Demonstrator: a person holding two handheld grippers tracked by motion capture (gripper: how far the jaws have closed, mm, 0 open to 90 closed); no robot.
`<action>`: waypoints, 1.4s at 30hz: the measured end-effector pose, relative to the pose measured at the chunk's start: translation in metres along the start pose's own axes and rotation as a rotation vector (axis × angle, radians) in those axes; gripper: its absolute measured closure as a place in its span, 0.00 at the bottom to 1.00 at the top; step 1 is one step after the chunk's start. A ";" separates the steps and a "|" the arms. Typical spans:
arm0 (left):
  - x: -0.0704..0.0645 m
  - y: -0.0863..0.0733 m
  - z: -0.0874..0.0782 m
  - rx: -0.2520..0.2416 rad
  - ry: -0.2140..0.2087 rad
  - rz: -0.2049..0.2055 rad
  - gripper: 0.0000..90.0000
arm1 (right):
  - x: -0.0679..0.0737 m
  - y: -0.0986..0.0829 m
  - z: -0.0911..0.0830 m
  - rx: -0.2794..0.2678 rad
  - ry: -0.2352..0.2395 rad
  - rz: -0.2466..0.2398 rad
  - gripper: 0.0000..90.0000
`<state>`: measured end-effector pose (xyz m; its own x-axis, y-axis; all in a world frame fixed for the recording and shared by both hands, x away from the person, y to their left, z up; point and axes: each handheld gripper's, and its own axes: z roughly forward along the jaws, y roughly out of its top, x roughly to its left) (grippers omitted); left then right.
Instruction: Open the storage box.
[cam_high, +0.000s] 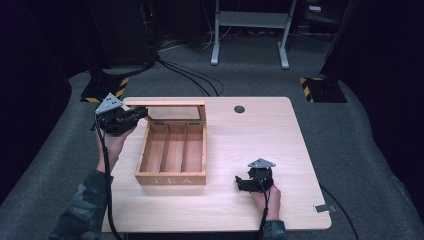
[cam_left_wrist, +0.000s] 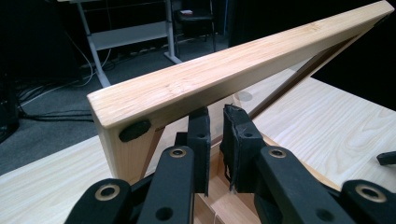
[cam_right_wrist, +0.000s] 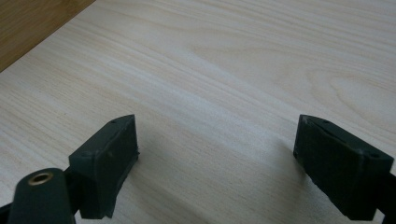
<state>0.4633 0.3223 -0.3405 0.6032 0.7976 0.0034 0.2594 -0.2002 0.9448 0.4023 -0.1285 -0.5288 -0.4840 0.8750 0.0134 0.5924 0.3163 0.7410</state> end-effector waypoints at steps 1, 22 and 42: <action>0.000 0.000 0.000 0.000 0.000 0.000 0.90 | 0.000 0.000 0.000 0.000 0.000 0.000 0.15; 0.000 0.000 0.000 0.005 0.000 0.006 0.90 | 0.000 0.000 0.000 0.003 -0.001 -0.002 0.15; -0.002 -0.001 0.000 0.004 0.000 0.014 0.90 | 0.000 0.000 0.000 0.004 -0.001 -0.003 0.15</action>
<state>0.4620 0.3210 -0.3416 0.6068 0.7947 0.0167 0.2543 -0.2139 0.9432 0.4023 -0.1281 -0.5287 -0.4849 0.8745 0.0108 0.5934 0.3199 0.7386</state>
